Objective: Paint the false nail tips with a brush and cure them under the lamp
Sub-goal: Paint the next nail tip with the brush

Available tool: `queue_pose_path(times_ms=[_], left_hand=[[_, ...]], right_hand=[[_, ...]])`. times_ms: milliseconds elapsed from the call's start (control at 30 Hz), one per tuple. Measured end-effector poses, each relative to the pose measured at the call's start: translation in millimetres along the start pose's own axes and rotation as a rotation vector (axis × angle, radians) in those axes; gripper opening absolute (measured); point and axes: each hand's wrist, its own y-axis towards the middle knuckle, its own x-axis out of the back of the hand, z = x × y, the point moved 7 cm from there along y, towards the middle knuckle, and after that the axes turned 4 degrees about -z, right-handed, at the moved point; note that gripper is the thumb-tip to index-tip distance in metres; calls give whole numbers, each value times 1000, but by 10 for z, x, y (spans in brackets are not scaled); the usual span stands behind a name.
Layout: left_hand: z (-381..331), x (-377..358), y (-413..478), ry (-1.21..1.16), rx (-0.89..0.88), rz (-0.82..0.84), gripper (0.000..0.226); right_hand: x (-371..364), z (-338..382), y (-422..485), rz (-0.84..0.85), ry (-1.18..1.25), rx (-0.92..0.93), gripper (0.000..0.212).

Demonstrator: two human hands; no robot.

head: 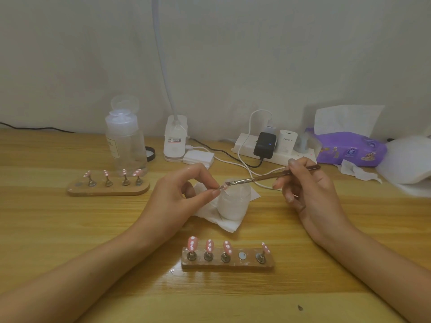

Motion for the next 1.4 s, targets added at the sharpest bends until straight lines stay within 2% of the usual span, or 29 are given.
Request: queue_pose_path(times_ms=[167,300,467,600,733,867,1033,1200,1400], left_hand=[[-8,-5,-1,-9,-3,6,11],[3,-8,-10,-10,0,9,11],[6,-10,-4,-21,7,15,10],[6,-13,-6,-31,15,16,9],[2,-15,-8,-37,21,16,9],[12,-17,-10,-31,30,19,9],[8,-22,0,-26,33,23,5],[-1,-27,-9,-45,32,27,6],[13,-15,-9,-50,49,23,6]], right_hand=[[-49,39,-23,48,11,26,22],[13,2,8,-7,-1,9,20],[-38,37,-20,48,4,41,22],[26,11,5,-10,17,22,21],[-33,37,-14,43,16,43,21],[27,1,7,-13,-4,20,22],[-40,51,-16,52,7,64,22],[38,23,0,-18,-21,43,22],[-10,40,-20,23,-17,55,21]])
